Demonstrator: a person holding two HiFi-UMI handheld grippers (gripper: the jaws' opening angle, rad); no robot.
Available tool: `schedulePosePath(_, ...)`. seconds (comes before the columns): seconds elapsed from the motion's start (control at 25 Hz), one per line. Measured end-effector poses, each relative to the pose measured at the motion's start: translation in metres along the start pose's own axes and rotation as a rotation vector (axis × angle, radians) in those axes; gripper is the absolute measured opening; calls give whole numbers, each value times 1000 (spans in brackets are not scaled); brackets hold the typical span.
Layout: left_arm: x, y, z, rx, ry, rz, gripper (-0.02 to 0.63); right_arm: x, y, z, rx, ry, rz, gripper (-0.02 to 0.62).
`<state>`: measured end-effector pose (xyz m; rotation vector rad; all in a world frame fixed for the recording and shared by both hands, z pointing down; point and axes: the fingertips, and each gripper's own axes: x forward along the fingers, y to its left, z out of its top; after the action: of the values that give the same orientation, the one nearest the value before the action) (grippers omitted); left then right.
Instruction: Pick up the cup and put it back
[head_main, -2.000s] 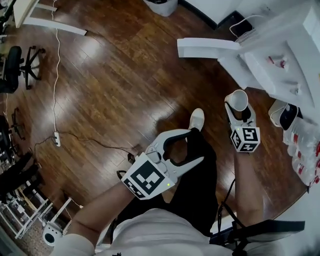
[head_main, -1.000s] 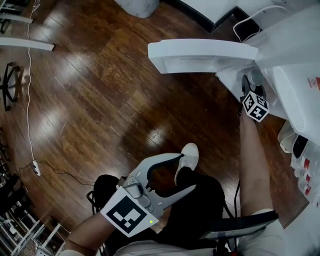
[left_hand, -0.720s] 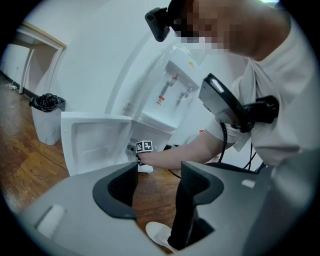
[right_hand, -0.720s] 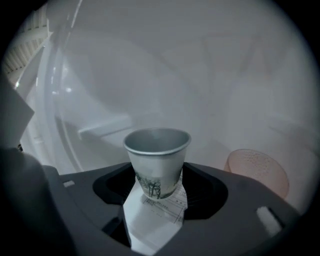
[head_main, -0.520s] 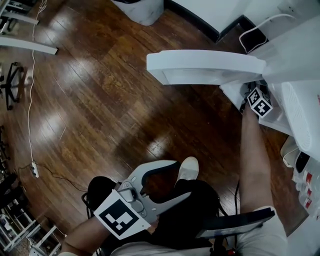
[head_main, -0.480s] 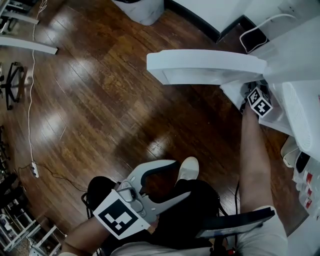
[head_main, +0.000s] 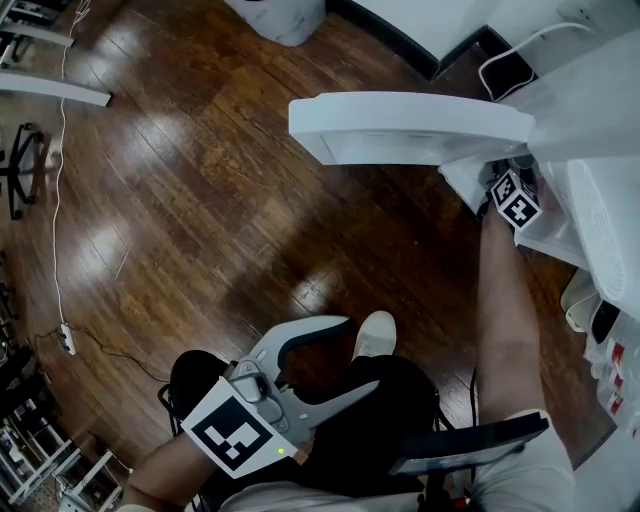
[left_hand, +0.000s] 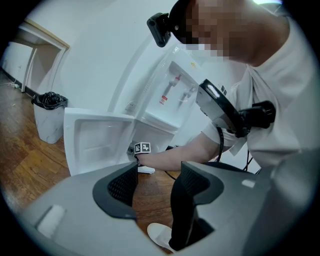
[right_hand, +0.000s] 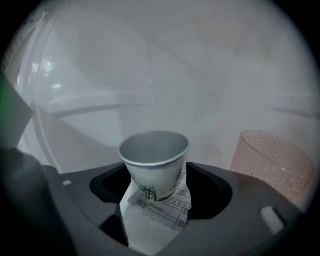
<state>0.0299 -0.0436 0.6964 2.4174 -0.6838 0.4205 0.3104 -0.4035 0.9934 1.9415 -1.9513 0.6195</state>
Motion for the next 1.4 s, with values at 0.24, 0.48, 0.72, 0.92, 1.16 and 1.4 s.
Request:
schedulePosePath(0.24,-7,-10,4,-14,5,-8,255,-18,6,8,-13,5,13,374)
schedulePosePath(0.48,-29,-37,17,-20,32,-36,255,-70,31,5,-67,64,59,405)
schedulePosePath(0.72,-67,-64,48,-35,15,-32,255,-170,73,6,-104,161,161,389)
schedulePosePath(0.92,-105,-93,71,-111,42,6,255,-296,122,26,-138,267,280,371)
schedulePosePath(1.16,-155,-147,154,-73,34,-41,255,-447,175,128,-188,267,403,380)
schedulePosePath(1.4,-219,-206,224,-14,24,-51,255,-590,221,239,-225,241,493,394)
